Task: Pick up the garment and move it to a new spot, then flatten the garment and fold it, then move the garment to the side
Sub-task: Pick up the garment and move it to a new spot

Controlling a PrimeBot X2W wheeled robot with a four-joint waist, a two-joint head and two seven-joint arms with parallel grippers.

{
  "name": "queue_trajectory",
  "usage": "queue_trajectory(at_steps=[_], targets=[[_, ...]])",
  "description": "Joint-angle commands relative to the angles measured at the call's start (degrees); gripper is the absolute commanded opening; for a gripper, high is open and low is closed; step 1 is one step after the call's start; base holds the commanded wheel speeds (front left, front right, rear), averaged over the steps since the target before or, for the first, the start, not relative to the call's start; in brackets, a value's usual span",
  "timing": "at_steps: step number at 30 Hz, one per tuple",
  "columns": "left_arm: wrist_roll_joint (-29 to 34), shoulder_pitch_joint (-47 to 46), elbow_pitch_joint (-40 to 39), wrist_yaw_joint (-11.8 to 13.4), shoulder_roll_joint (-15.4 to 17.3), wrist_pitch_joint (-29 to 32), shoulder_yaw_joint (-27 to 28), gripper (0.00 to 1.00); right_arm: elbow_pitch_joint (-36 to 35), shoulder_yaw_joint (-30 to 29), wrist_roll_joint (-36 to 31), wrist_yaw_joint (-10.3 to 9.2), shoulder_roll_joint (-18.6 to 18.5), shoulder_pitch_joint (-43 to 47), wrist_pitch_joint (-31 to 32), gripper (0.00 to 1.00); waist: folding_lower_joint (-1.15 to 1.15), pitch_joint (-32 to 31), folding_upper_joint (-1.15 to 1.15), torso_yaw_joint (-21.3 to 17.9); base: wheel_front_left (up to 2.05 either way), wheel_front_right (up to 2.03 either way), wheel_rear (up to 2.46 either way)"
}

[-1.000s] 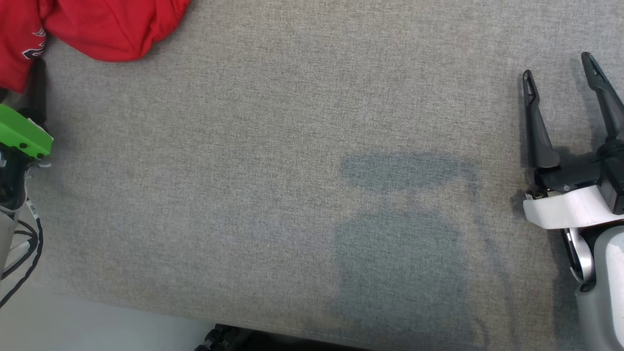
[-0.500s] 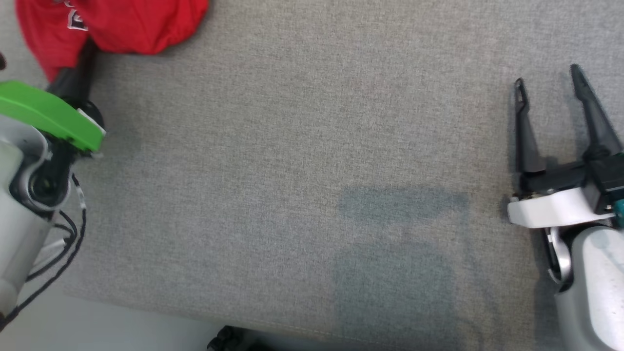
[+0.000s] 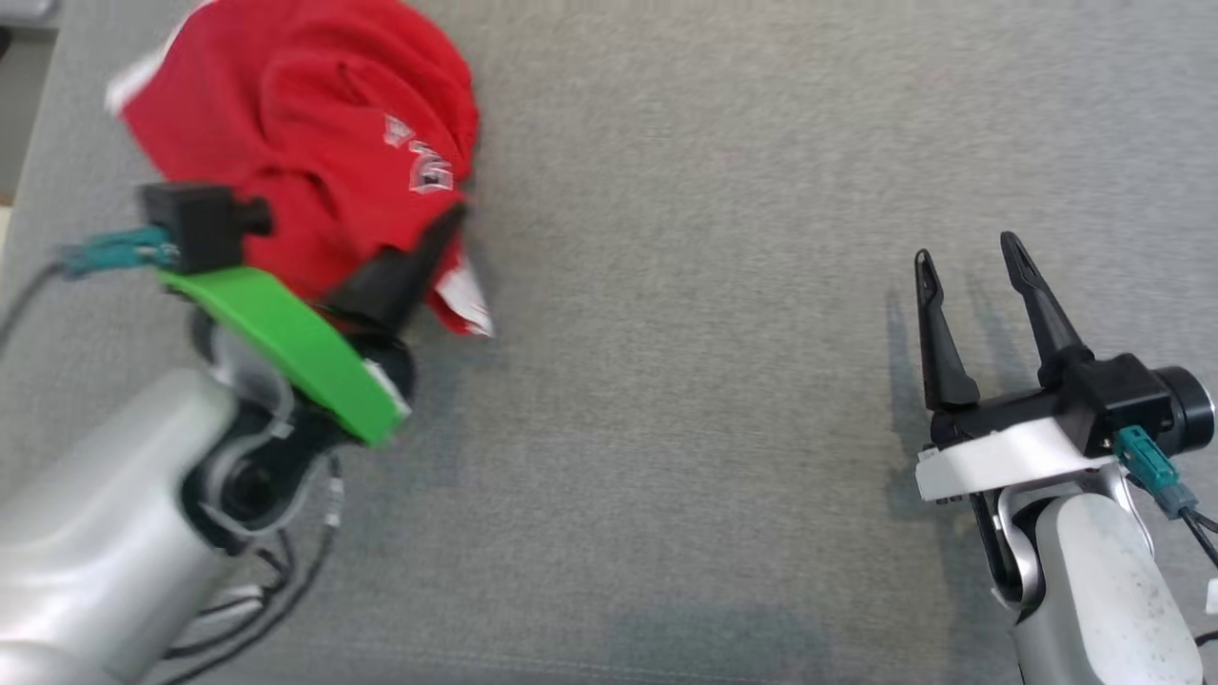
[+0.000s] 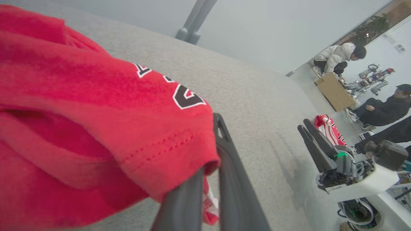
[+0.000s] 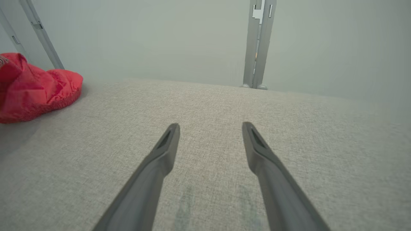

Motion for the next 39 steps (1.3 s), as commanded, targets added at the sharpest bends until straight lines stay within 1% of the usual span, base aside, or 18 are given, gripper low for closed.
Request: queue_trajectory(at_steps=[1, 6, 9, 11, 13, 17, 19, 21, 22, 23, 24, 28, 31, 33, 35, 37, 38, 39], targets=[[-0.1, 0.7, -2.2, 1.2, -1.5, 0.7, -1.0, 0.00, -0.1, 0.3, 2.0, 0.00, -0.1, 1.5, -0.2, 1.00, 0.00, -7.5, 0.00, -8.1, 0.00, 0.00, 0.00], [-0.7, 0.2, -7.6, 5.5, -7.8, 2.0, -3.3, 0.00, -0.3, 0.9, 5.7, 0.00, 0.0, 3.5, -0.3, 1.00, 0.00, -10.6, 0.00, -14.4, 0.00, 0.00, 0.00], [-1.2, -0.6, -8.2, 7.9, -12.1, 2.6, -4.5, 0.00, -0.6, 1.2, 7.3, 0.00, 0.0, 4.1, -0.3, 1.00, 0.00, -11.2, 0.00, -18.0, 0.00, 0.00, 0.00], [-1.5, -0.6, -7.6, 8.9, -14.8, 3.2, -5.6, 0.00, -0.6, 1.9, 8.0, 0.00, 0.0, 4.6, -0.3, 1.00, 0.00, -11.3, 0.00, -20.4, 0.00, 0.00, 0.00], [-1.1, -0.7, -6.5, 9.6, -17.1, 3.7, -6.8, 0.00, -0.5, 2.4, 8.8, 0.00, 0.0, 4.9, -0.3, 1.00, 0.00, -11.2, 0.00, -22.6, 0.00, 0.00, 0.00], [-0.9, -0.4, -3.6, 9.8, -21.1, 4.5, -8.9, 0.00, -0.4, 2.6, 9.8, 0.00, 0.0, 5.4, -0.3, 1.00, 0.00, -11.2, 0.00, -26.2, 0.00, 0.00, 0.00], [-0.2, -0.7, -1.4, 9.8, -22.2, 4.6, -9.7, 0.00, -0.3, 2.5, 10.1, 0.00, 0.0, 5.8, -0.3, 1.00, 0.00, -11.0, 0.00, -27.5, 0.00, 0.00, 0.00], [0.5, -1.0, 1.8, 10.6, -22.7, 3.5, -9.7, 0.00, -0.3, 2.8, 10.3, 0.00, 0.0, 5.8, -0.3, 1.00, 0.00, -10.8, 0.00, -28.4, 0.00, 0.00, 0.00], [0.6, -0.7, 3.4, 10.8, -23.1, 3.1, -9.6, 0.16, -0.4, 3.0, 10.3, 0.00, 0.0, 5.7, -0.3, 1.00, 0.00, -10.6, 0.00, -28.7, 0.00, 0.00, 0.00], [0.7, -0.3, 4.8, 11.0, -23.4, 2.6, -9.5, 0.47, -0.4, 3.0, 10.3, 0.00, 0.0, 5.7, -0.3, 1.00, 0.00, -10.4, 0.00, -28.9, 0.00, 0.00, 0.00], [1.0, -0.1, 6.1, 11.1, -23.6, 2.3, -9.6, 1.00, -0.5, 2.8, 10.3, 0.00, 0.0, 5.7, -0.3, 1.00, 0.00, -10.2, 0.00, -28.8, 0.00, 0.00, 0.00], [2.4, 0.6, 8.0, 10.2, -23.6, 1.8, -10.9, 1.00, -0.9, 1.3, 9.4, 0.00, 0.0, 6.5, -0.3, 1.00, 0.00, -9.8, 0.00, -27.2, 0.00, 0.00, 0.00], [4.0, 1.3, 6.3, 10.0, -21.6, 1.0, -11.7, 1.00, -1.1, 0.3, 8.8, 0.00, 0.0, 6.9, -0.3, 1.00, 0.00, -10.0, 0.00, -25.3, 0.00, 0.00, 0.00], [4.9, 2.8, 3.9, 10.3, -19.2, 0.5, -12.5, 1.00, -1.2, -0.1, 8.3, 0.00, 0.0, 7.0, -0.3, 1.00, 0.00, -10.5, 0.00, -24.0, 0.00, 0.00, 0.00], [4.8, 4.7, 0.6, 11.1, -16.2, -0.8, -11.9, 1.00, -1.3, -0.8, 8.0, 0.00, -0.1, 7.5, -0.3, 1.00, 0.00, -11.0, 0.00, -22.6, 0.00, 0.00, 0.00], [4.4, 6.9, -2.6, 12.2, -12.2, -2.3, -10.8, 1.00, -1.4, -1.3, 7.8, 0.00, -0.1, 8.1, -0.3, 1.00, 0.00, -11.4, 0.00, -21.2, 0.00, 0.00, 0.00], [4.4, 6.9, -2.6, 12.2, -12.2, -2.3, -10.8, 1.00, -1.4, -1.3, 7.8, 0.00, -0.1, 8.1, -0.3, 1.00, 0.00, -11.4, 0.00, -21.2, 0.00, 0.00, 0.00], [3.9, 8.1, -3.7, 12.9, -10.1, -3.2, -9.8, 1.00, -1.4, -1.4, 7.7, 0.00, -0.1, 8.3, -0.3, 1.00, 0.00, -11.5, 0.00, -20.4, 0.00, 0.00, 0.00]])
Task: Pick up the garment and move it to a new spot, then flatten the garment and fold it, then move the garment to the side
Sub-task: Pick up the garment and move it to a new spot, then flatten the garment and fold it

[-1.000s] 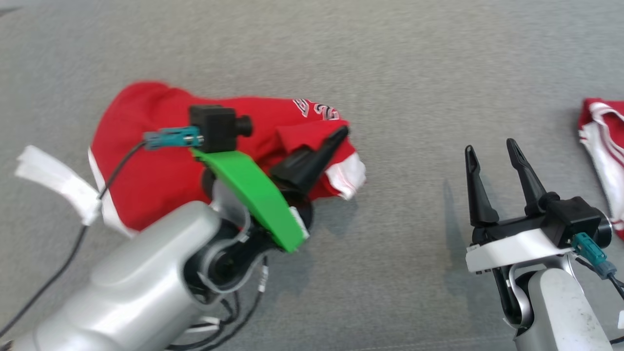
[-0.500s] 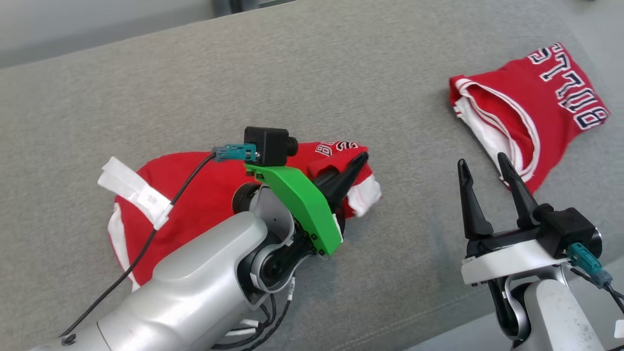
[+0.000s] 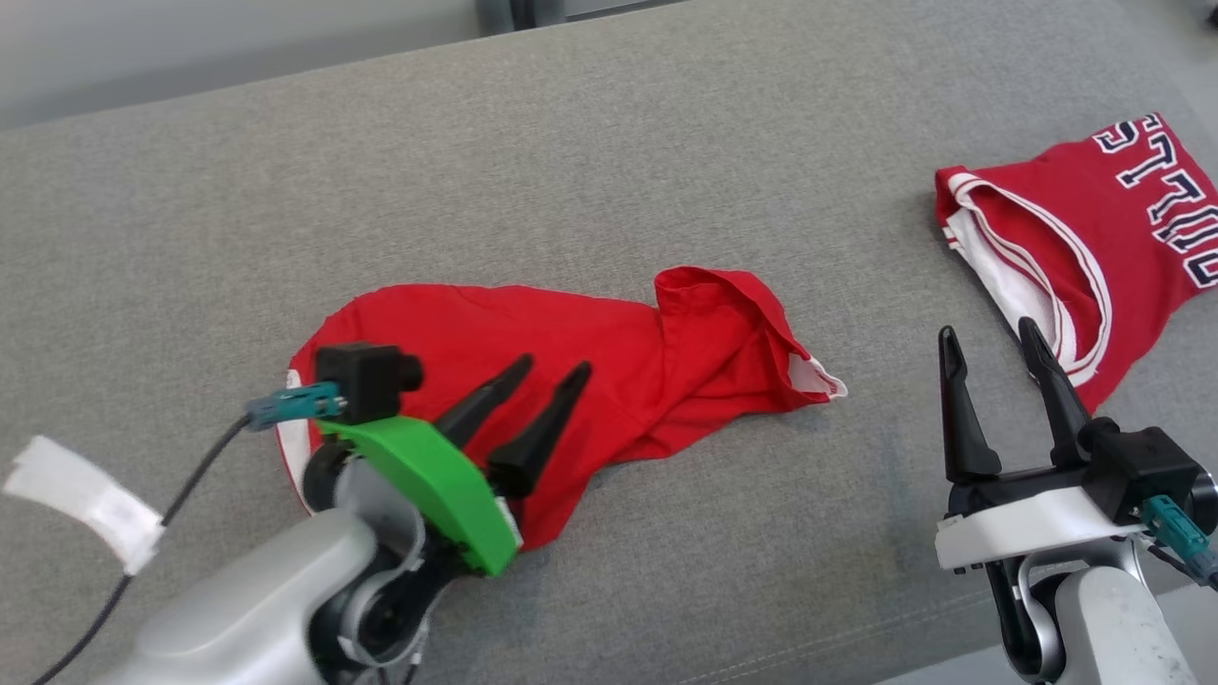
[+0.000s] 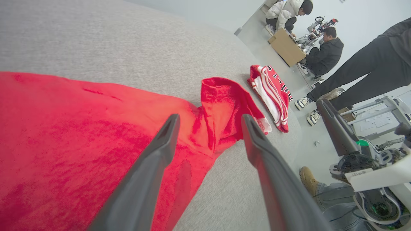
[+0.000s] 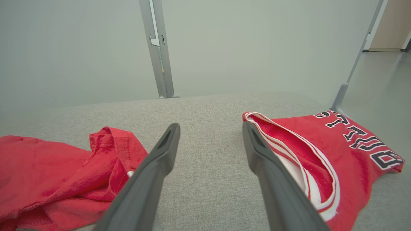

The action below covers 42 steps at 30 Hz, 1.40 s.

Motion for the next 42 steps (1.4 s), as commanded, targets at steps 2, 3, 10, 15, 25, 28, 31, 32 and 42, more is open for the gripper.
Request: queue_trajectory(at_steps=[2, 3, 10, 15, 25, 28, 31, 32, 42], targets=[[-1.7, 2.2, -0.8, 1.3, 3.9, -1.2, 1.9, 1.00, 0.0, -0.1, -0.6, 0.00, -0.1, 1.0, -0.2, 1.00, 0.00, -1.2, 0.00, 3.7, 0.00, 0.00, 0.00], [-2.1, 2.8, -0.6, 2.0, 5.7, -1.8, 3.0, 1.00, 0.0, -0.1, -0.8, 0.00, -0.1, 1.1, -0.2, 1.00, 0.00, -1.2, 0.00, 4.4, 0.00, 0.00, 0.00], [-4.6, 2.5, 8.3, 1.6, 11.1, -0.6, 6.0, 1.00, 0.7, 2.0, -1.7, 0.00, -0.1, -0.5, -0.2, 1.00, 0.00, -0.6, 0.00, 6.5, 0.00, 0.00, 0.00], [-3.4, -0.6, 16.7, -4.4, 11.3, 2.9, 4.5, 1.00, 1.3, 2.9, -1.9, 0.00, -0.2, -1.3, -0.2, 1.00, 0.00, 0.6, 0.00, 6.0, 0.00, 0.00, 0.00], [-1.0, -3.1, 28.0, -11.3, 9.3, 6.1, 2.0, 1.00, 1.5, 2.7, -0.7, 0.00, -0.1, -1.0, -0.2, 1.00, 0.00, 1.7, 0.00, 3.8, 0.00, 0.00, 0.00], [-0.9, -3.2, 29.6, -12.1, 8.2, 6.0, 1.6, 1.00, 1.3, 2.5, -0.6, 0.00, -0.1, -1.1, -0.2, 1.00, 0.00, 1.9, 0.00, 3.4, 0.00, 0.00, 0.00], [-0.8, -3.4, 29.6, -12.8, 7.1, 6.2, 1.3, 1.00, 1.3, 2.2, -0.6, 0.00, -0.1, -1.1, -0.2, 1.00, 0.00, 1.9, 0.00, 3.5, 0.00, 0.00, 0.00], [-0.4, -3.6, 29.5, -13.0, 7.1, 6.3, 1.0, 1.00, 1.3, 2.1, -0.7, 0.00, -0.1, -1.0, -0.2, 1.00, 0.00, 1.9, 0.00, 3.5, 0.00, 0.00, 0.00], [3.5, -6.6, 24.1, -10.5, 8.6, 4.6, 0.7, 0.00, 1.5, 1.5, -0.5, 0.00, -0.1, -0.2, -0.2, 1.00, 0.00, 0.9, 0.00, 4.0, 0.00, 0.00, 0.00]])
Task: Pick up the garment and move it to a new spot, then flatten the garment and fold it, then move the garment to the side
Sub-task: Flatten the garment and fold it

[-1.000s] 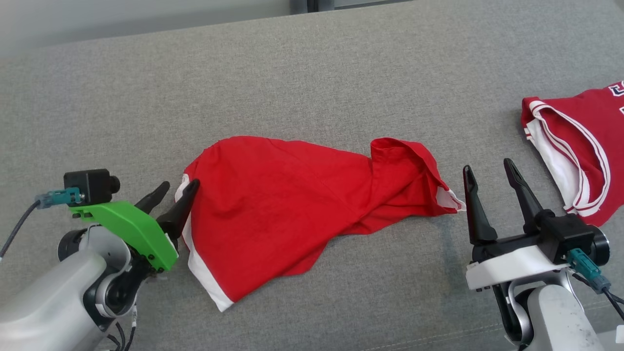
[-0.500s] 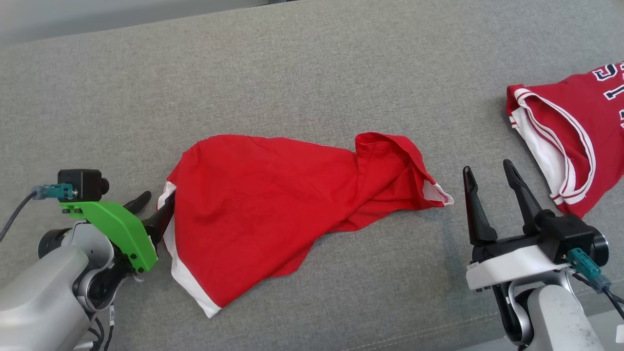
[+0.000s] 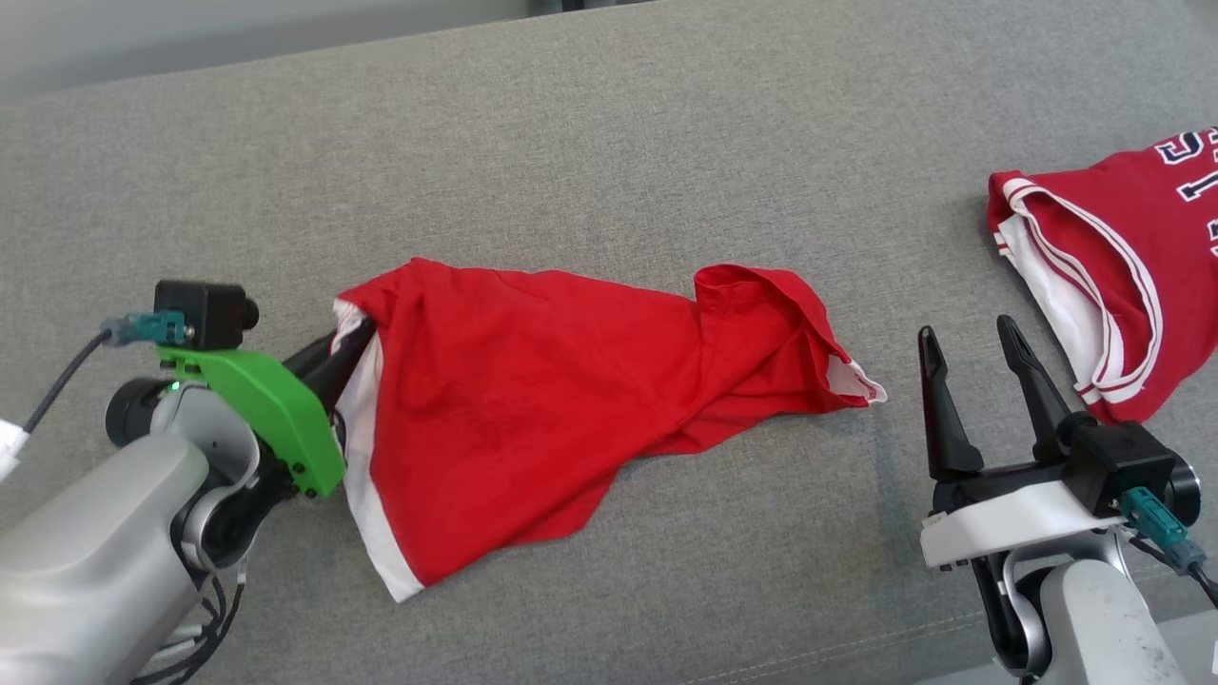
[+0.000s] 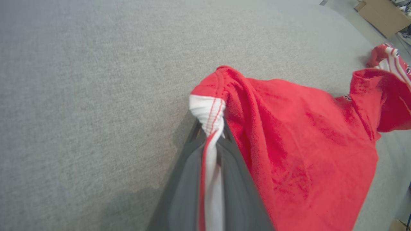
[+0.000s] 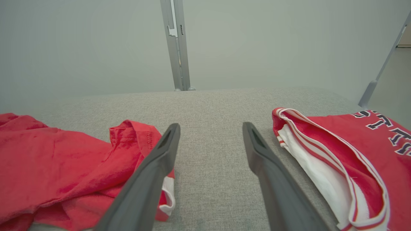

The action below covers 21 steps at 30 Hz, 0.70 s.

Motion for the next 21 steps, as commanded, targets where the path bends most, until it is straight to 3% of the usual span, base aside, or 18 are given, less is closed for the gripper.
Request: queue_trajectory(at_steps=[1, 5, 11, 21], targets=[[0.2, -0.9, -0.4, 0.4, 0.2, -0.4, 0.4, 0.00, -0.1, -0.1, 0.1, 0.00, -0.2, 0.6, -0.2, 1.00, 0.00, -0.2, 0.00, 0.2, 0.00, 0.00, 0.00], [0.7, -4.5, -10.5, 4.5, 0.6, 0.3, 2.2, 0.00, 0.1, -0.2, 0.7, 0.00, -0.2, 1.0, -0.2, 1.00, 0.00, -1.0, 0.00, 1.0, 0.00, 0.00, 0.00], [-2.9, -8.8, -24.6, 12.1, -2.8, 3.7, 5.4, 0.00, 0.4, 0.6, 2.8, 0.00, -0.2, 0.1, -0.2, 1.00, 0.00, -1.8, 0.00, 0.5, 0.00, 0.00, 0.00], [-7.6, -13.5, -34.1, 25.1, -9.7, 6.1, 9.6, 0.00, 0.7, 1.7, 7.3, 0.00, -0.2, -2.6, -0.2, 1.00, 0.00, -1.4, 0.00, -3.9, 0.00, 0.00, 0.00]])
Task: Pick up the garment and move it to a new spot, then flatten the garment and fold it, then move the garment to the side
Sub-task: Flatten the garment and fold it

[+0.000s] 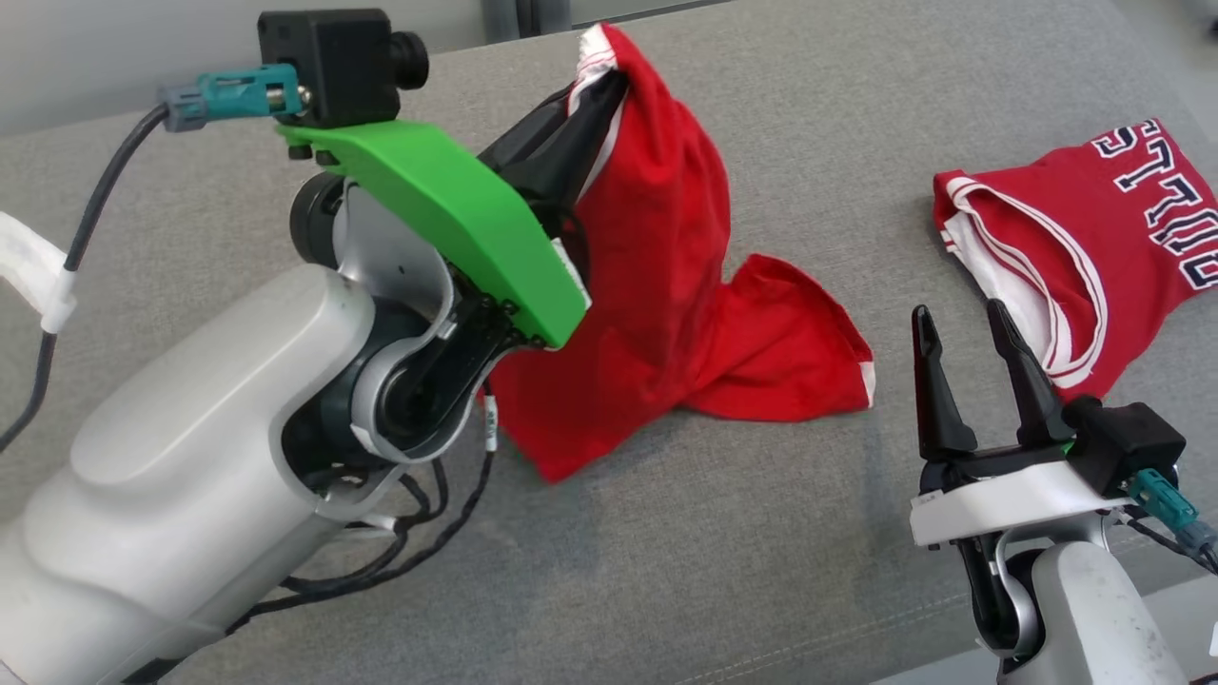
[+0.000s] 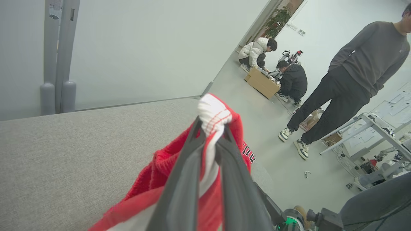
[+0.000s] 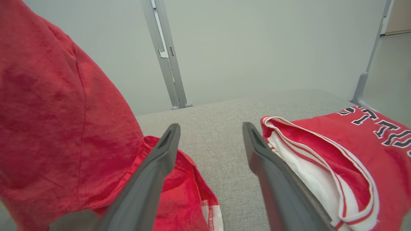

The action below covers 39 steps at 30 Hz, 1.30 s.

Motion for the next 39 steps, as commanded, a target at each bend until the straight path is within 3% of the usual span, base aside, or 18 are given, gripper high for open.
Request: queue_trajectory(at_steps=[1, 5, 9, 15, 20, 26, 29, 33, 39], targets=[[-0.8, -1.0, -1.0, 1.7, -1.3, -0.6, 1.0, 0.00, 0.0, 0.2, 0.7, 0.00, -0.2, -1.1, -0.2, 1.00, 0.00, 0.7, 0.00, -1.4, 0.00, 0.00, 0.00], [-2.1, -0.9, -2.5, 5.1, -4.0, -3.1, 3.8, 0.00, -0.3, 0.6, 1.8, 0.00, -0.2, -2.0, -0.2, 1.00, 0.00, 2.2, 0.00, -2.6, 0.00, 0.00, 0.00], [-2.2, 0.6, -0.9, 8.2, -4.1, -6.8, 7.6, 0.00, -0.8, 0.8, 2.8, 0.00, -0.1, -2.8, -0.2, 1.00, 0.00, 4.3, 0.00, -3.1, 0.00, 0.00, 0.00], [-3.1, 4.5, 7.4, 10.4, -0.4, -11.4, 14.0, 0.00, -0.7, 1.0, 3.3, 0.00, -0.2, -4.3, -0.2, 1.00, 0.00, 7.0, 0.00, -3.1, 0.00, 0.00, 0.00], [-2.6, 8.4, 15.6, 8.2, 4.2, -13.8, 16.2, 0.00, -0.3, 1.1, 2.7, 0.00, -0.2, -4.8, -0.2, 1.00, 0.00, 8.0, 0.00, -2.5, 0.00, 0.00, 0.00], [-4.2, 12.4, 23.1, 4.3, 5.3, -15.9, 19.2, 0.00, -0.1, 1.1, 1.7, 0.00, -0.2, -5.3, -0.2, 1.00, 0.00, 8.3, 0.00, -1.2, 0.00, 0.00, 0.00], [-3.6, 14.0, 26.9, 1.8, 5.4, -17.1, 19.8, 0.00, 0.1, 1.2, 0.8, 0.00, -0.1, -5.0, -0.2, 1.00, 0.00, 8.1, 0.00, -0.2, 0.00, 0.00, 0.00], [-3.9, 16.5, 31.1, -1.4, 2.9, -18.2, 21.2, 0.00, 0.2, 1.0, -0.5, 0.00, -0.2, -4.2, -0.2, 1.00, 0.00, 7.7, 0.00, 1.7, 0.00, 0.00, 0.00], [0.4, 17.9, 35.0, -5.8, 1.1, -18.6, 17.6, 0.00, 0.4, 0.3, -2.9, 0.00, -0.2, -3.2, -0.2, 1.00, 0.00, 7.0, 0.00, 4.5, 0.00, 0.00, 0.00]])
